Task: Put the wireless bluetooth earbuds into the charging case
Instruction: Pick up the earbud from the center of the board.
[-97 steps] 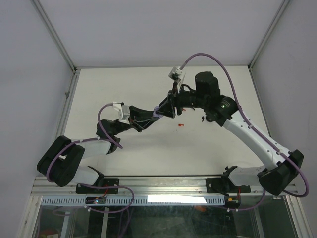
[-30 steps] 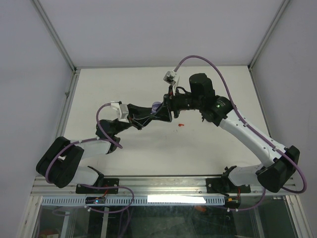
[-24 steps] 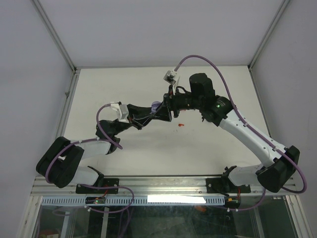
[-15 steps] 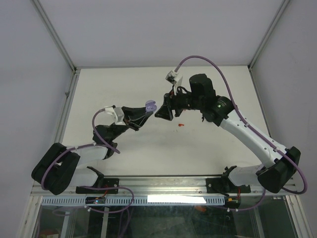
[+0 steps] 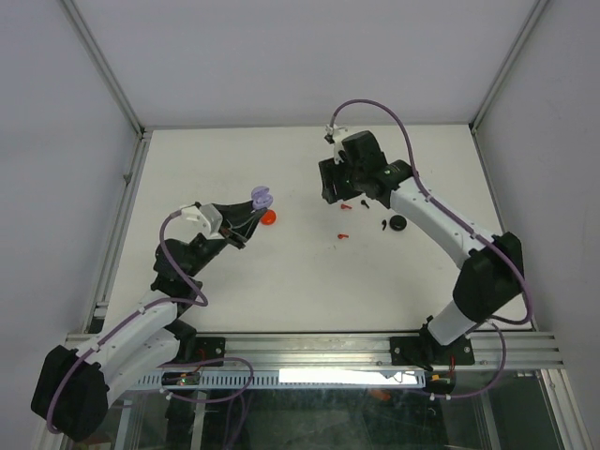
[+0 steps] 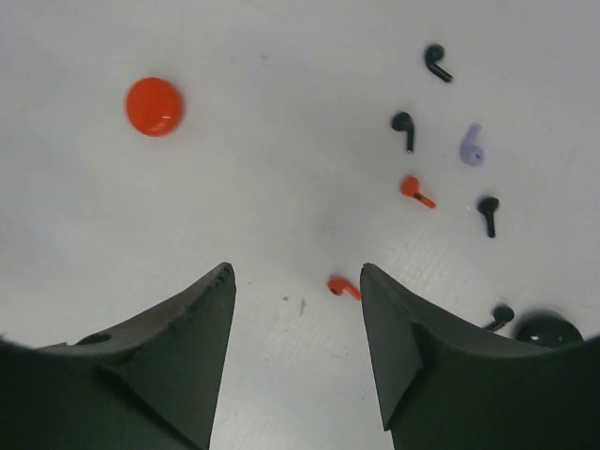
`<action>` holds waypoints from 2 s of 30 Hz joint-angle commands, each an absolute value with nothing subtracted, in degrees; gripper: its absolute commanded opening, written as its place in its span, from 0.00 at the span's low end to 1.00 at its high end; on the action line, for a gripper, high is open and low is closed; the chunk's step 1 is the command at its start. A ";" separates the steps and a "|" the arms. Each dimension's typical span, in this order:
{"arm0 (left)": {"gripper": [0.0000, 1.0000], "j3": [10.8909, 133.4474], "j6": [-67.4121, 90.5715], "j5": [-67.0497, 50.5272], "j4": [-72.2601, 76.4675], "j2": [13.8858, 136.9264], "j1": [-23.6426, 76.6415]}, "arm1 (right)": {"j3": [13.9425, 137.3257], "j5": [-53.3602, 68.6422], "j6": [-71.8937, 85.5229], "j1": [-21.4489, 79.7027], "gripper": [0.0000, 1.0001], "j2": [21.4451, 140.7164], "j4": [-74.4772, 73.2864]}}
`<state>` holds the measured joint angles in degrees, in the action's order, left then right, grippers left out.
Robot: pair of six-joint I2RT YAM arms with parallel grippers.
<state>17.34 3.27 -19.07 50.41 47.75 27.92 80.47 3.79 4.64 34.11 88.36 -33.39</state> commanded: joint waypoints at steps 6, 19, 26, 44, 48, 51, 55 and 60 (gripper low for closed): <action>0.00 21.96 -7.20 -18.68 32.43 45.84 26.04 | 87.01 -9.98 4.72 28.73 0.56 102.20 -31.76; 0.00 22.97 -11.39 -20.43 27.77 46.15 24.67 | 97.55 -5.82 5.05 21.24 0.39 120.35 -26.26; 0.00 23.25 -13.47 -18.92 25.94 45.38 24.02 | 100.89 -2.42 5.38 20.34 0.34 125.27 -26.82; 0.00 23.47 -13.76 -20.87 25.31 45.69 23.93 | 98.76 7.30 0.13 21.58 0.29 124.98 -32.51; 0.00 23.55 -13.46 -21.42 25.34 46.06 23.85 | 98.39 6.26 -1.09 22.08 0.29 123.88 -35.21; 0.00 23.55 -13.36 -21.77 25.29 46.26 23.95 | 97.53 4.88 -1.14 22.28 0.28 122.49 -36.87; 0.00 23.71 -13.18 -22.29 25.31 46.47 23.95 | 96.85 1.90 -1.14 22.92 0.28 119.95 -37.97; 0.00 23.73 -13.18 -22.41 25.31 46.41 23.97 | 95.43 -1.41 0.98 23.24 0.29 117.30 -35.24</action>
